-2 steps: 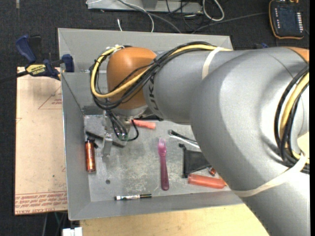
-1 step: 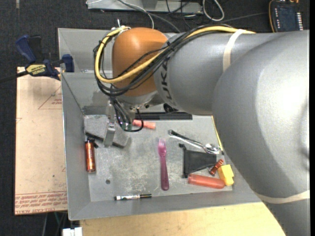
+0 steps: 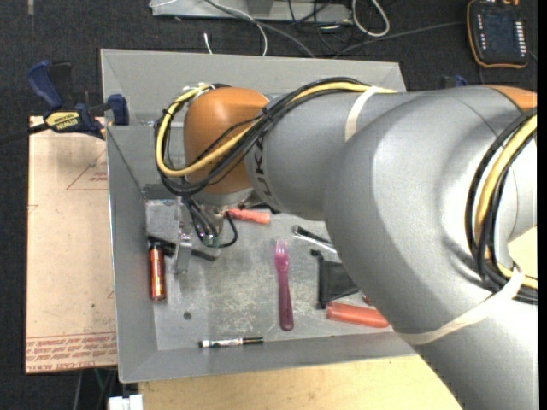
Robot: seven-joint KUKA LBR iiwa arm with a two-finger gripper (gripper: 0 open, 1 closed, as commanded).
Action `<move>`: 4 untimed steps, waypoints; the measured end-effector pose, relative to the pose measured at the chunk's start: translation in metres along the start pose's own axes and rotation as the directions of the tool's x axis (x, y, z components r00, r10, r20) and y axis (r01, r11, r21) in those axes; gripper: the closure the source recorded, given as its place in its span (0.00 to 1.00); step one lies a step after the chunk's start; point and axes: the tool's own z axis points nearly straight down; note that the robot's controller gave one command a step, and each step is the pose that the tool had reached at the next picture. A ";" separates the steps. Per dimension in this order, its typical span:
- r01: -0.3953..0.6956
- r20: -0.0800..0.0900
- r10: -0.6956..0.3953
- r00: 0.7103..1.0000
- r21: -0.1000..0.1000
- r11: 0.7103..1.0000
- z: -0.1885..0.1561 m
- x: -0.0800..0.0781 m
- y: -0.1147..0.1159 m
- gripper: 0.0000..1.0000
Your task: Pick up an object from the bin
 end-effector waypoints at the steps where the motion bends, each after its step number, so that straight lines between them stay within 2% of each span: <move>1: -0.348 0.011 0.348 0.937 -0.009 0.937 -0.004 -0.009 0.000 0.00; 2: -0.013 0.004 0.013 1.000 -0.003 1.000 -0.002 -0.001 0.001 1.00; 3: -0.014 0.004 0.014 1.000 -0.004 1.000 -0.002 -0.001 0.001 1.00; 4: -0.015 0.001 0.015 1.000 -0.002 1.000 -0.019 -0.001 0.001 1.00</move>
Offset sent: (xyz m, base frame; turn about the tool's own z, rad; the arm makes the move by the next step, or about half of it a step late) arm 0.0001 0.0001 0.0004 0.0127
